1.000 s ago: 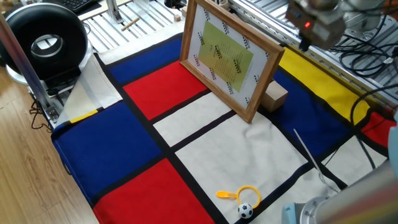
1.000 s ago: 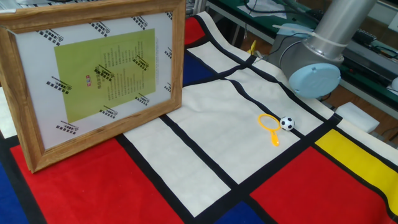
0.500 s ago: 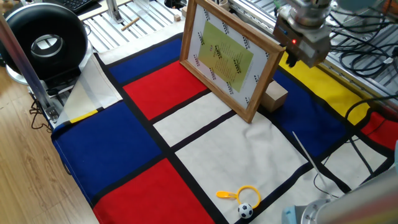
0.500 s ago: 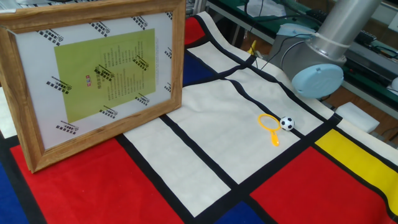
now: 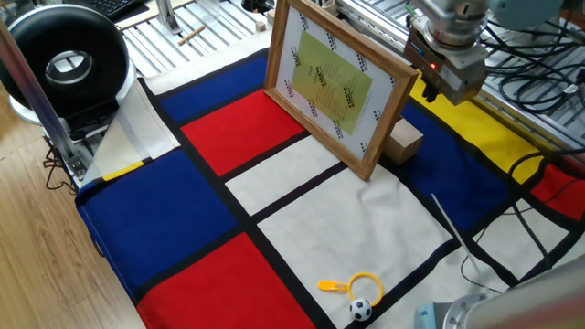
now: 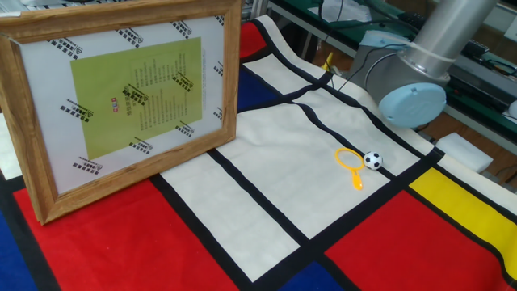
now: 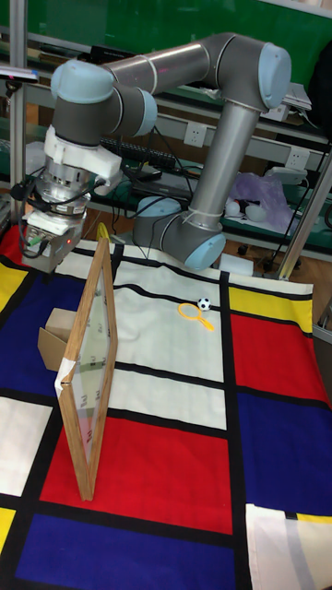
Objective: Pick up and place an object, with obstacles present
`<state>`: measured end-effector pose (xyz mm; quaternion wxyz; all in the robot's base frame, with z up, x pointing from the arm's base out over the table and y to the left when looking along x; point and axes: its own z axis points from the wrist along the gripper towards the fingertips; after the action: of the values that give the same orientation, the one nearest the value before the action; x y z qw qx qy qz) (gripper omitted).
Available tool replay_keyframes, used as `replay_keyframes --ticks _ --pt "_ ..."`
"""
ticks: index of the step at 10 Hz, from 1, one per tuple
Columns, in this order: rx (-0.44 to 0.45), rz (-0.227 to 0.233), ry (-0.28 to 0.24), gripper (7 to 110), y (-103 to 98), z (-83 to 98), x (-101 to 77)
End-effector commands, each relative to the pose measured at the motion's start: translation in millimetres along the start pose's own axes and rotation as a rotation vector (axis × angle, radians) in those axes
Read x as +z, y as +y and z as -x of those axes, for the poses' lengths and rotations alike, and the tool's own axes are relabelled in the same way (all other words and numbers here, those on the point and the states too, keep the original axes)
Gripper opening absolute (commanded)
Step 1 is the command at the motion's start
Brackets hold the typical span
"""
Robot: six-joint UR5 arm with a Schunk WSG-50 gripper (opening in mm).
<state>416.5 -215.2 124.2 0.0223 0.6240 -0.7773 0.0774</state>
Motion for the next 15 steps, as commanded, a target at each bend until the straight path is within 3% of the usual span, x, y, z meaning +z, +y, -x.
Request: replay_keyframes --ticks 1,3,4,7,8,10,11,13,14,15 --pt "0.067 0.005 0.054 7 2.6 -14.2 -1.5" --pt "0.061 0.020 0.069 7 6.5 -17.8 -1.8" --pt "0.096 0.026 0.044 7 7.9 -11.4 -1.5" --pt "0.095 0.101 -0.148 7 24.2 37.3 -5.2" --pt "0.071 0.091 -0.143 7 22.3 35.8 -4.8" --pt "0.061 -0.008 -0.033 7 -9.6 5.7 -0.1" --pt "0.068 -0.022 -0.030 7 -15.8 4.6 0.9" --pt "0.046 -0.011 -0.103 7 -24.5 25.8 4.9" --pt "0.051 -0.025 -0.115 22 -27.8 29.1 6.0" --pt "0.042 -0.018 -0.116 22 -27.3 23.8 9.5"
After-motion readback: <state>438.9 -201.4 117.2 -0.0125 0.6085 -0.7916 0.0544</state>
